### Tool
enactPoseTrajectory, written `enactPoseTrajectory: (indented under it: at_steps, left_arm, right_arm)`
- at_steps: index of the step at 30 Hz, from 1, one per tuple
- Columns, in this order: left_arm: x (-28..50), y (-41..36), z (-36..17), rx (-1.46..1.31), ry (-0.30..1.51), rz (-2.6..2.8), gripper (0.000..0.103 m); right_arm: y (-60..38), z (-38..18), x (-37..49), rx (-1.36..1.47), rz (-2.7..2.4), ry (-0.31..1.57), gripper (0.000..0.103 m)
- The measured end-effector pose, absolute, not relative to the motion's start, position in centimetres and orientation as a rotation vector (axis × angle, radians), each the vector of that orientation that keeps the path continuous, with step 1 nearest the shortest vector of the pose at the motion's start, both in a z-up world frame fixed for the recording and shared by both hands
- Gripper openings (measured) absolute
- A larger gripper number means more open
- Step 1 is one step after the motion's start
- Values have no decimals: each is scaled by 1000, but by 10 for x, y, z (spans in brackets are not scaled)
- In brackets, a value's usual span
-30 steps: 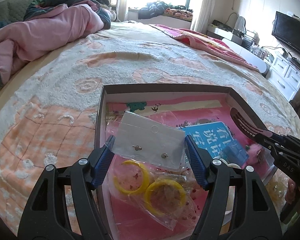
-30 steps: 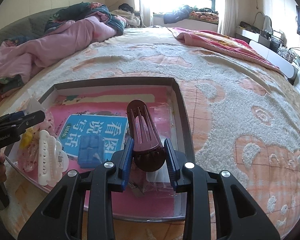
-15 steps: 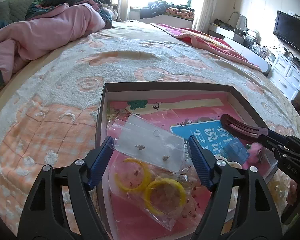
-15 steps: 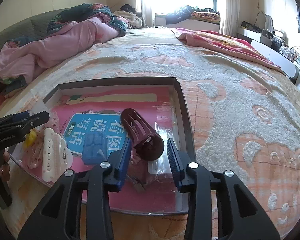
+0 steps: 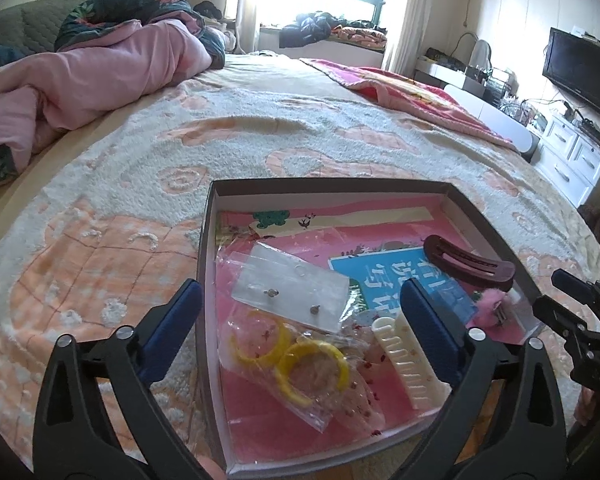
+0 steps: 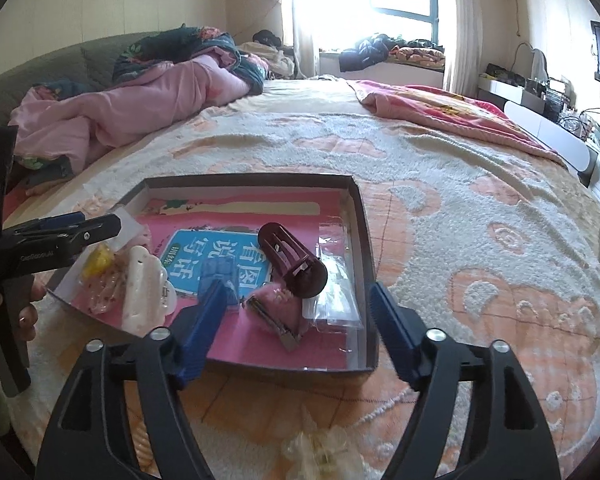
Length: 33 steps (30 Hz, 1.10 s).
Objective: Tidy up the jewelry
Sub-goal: 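Carry the earring card and maroon clip into the tray and open both tools, then withdraw both tools toward the beige spiral tie and pearl bag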
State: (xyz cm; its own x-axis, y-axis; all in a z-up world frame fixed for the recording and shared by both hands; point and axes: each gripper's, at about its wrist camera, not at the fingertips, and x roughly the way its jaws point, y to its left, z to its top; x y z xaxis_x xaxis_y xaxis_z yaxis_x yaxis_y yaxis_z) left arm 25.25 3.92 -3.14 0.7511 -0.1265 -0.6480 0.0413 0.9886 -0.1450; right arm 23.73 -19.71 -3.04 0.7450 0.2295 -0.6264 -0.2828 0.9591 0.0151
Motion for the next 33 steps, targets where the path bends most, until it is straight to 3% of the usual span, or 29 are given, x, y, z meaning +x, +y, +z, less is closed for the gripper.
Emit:
enactPoseTrajectory:
  at_steps: [18, 33]
  left_arm:
    - [191, 28, 10, -95, 601, -115, 91]
    - [151, 10, 4, -70, 616, -177, 91]
  right_arm:
    - [-223, -6, 183, -46, 291, 625, 77]
    - [-243, -7, 149, -30, 269, 642, 78]
